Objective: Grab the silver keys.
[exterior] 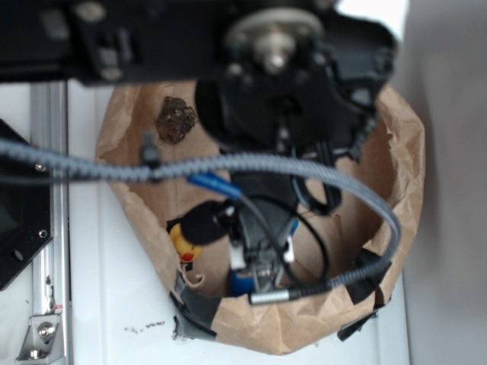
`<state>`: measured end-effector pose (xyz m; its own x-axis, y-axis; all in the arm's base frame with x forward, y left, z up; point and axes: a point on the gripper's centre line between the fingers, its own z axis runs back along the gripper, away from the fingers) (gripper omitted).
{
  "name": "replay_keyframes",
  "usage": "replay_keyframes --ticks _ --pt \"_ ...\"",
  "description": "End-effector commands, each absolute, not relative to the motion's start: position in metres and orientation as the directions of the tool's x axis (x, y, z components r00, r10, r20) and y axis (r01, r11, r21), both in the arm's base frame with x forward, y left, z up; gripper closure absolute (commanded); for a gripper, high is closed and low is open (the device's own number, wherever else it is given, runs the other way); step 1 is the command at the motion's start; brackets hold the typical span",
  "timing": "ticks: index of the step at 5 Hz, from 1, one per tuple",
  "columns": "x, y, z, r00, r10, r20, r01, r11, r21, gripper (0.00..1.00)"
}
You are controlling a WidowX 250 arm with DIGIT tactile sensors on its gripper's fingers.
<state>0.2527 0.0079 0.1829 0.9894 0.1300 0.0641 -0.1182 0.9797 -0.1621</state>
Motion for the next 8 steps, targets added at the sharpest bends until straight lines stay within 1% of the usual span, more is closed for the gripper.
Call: replay_keyframes --ticks 1,2,3,6,7,8 --pt "0.259 0.029 0.134 0.972 0.074 0.224 -0.038 0.986 -0.163 0.00" --pt "0.262 0.041 0.112 0.967 0.056 0.250 -0.018 0.988 -0.153 0.00" --pt "0.268 0.051 0.111 0.904 0.207 0.374 -0.199 0.978 -0.060 0.00" --pt "0.268 0.051 0.111 0.904 0.207 0.374 -0.199 0.978 -0.060 0.00" --pt "0.284 0.066 0.089 0.917 0.258 0.304 -0.253 0.966 -0.057 0.00" --pt "0.285 0.078 0.077 0.949 0.209 0.237 -0.213 0.977 -0.008 0.00"
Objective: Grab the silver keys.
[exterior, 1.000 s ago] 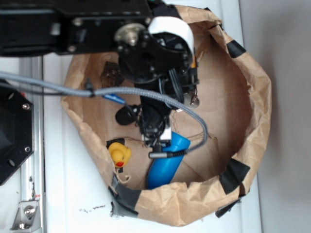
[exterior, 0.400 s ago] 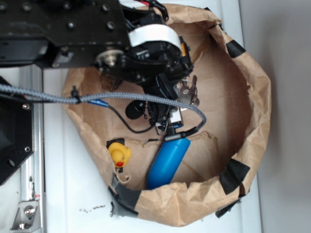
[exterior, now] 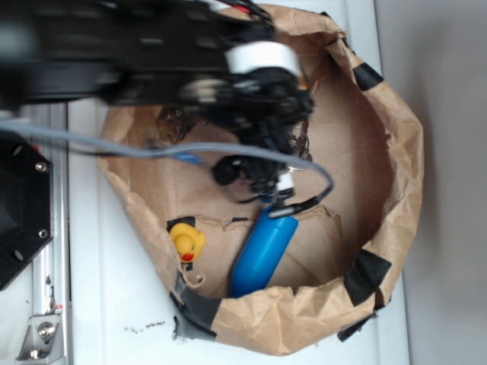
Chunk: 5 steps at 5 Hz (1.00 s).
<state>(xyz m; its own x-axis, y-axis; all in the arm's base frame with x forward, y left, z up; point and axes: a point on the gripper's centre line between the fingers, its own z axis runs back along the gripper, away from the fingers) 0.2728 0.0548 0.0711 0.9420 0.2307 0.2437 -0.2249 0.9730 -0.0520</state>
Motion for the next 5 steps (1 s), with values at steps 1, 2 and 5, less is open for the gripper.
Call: replay_keyframes --ticks 1,2,5 --pt "0.2761 0.0844 0.0729 0.969 0.164 0.184 -0.166 0.986 -0.007 0.00" --pt "0.2745 0.0826 0.0759 0.976 0.148 0.162 -0.141 0.989 -0.053 0.00" --pt "0.2830 0.0751 0.0678 0.982 0.112 0.155 -0.094 0.988 -0.120 0.00"
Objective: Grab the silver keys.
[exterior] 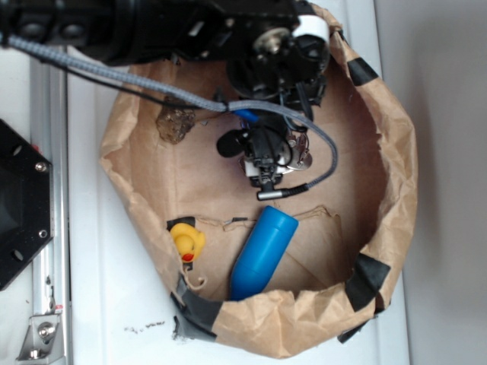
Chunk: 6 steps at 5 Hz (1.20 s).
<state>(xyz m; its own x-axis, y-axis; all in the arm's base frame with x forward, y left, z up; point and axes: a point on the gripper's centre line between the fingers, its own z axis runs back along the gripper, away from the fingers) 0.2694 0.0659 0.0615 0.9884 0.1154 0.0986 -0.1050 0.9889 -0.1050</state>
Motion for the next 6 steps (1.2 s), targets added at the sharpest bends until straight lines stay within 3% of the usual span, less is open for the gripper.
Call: replay_keyframes --ticks 1,3,4,5,6 --pt "0.298 0.071 0.057 0.967 0.084 0.241 -0.053 0.990 -0.132 0.00" --pt "0.305 0.051 0.057 0.971 0.051 0.235 -0.015 0.988 -0.152 0.00" --pt "0.300 0.049 0.056 0.972 0.035 0.232 0.007 0.985 -0.174 0.88" --pt "0.297 0.050 0.055 0.970 0.047 0.239 -0.009 0.988 -0.157 1.00" --pt "0.297 0.050 0.054 0.970 0.049 0.238 -0.012 0.988 -0.154 1.00"
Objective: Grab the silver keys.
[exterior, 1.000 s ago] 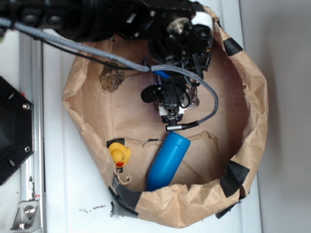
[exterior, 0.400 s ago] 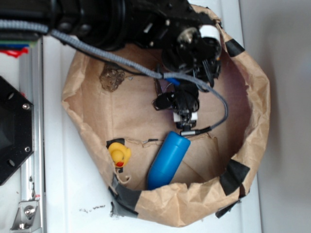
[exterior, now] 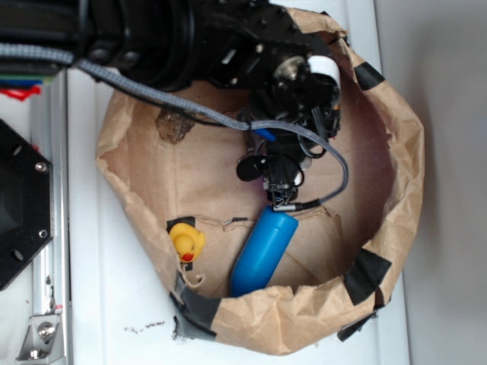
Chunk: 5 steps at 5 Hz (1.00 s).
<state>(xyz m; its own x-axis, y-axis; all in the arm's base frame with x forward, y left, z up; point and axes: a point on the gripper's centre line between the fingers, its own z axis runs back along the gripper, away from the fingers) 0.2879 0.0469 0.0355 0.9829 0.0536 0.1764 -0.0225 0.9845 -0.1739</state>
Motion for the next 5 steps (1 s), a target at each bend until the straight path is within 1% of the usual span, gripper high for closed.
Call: replay_keyframes --ticks 1,2,3,4,5 --pt "0.298 0.050 0.053 0.971 0.050 0.233 -0.015 0.989 -0.150 1.00" --pt "0.298 0.051 0.055 0.972 0.055 0.227 -0.024 0.990 -0.139 1.00" --pt "0.300 0.056 0.065 0.970 0.087 0.225 -0.059 0.990 -0.126 1.00" --pt "0.302 0.061 0.081 0.953 0.144 0.266 -0.126 0.989 -0.084 1.00" --pt "0.285 0.065 0.133 0.844 0.325 0.427 -0.264 0.944 -0.195 1.00"
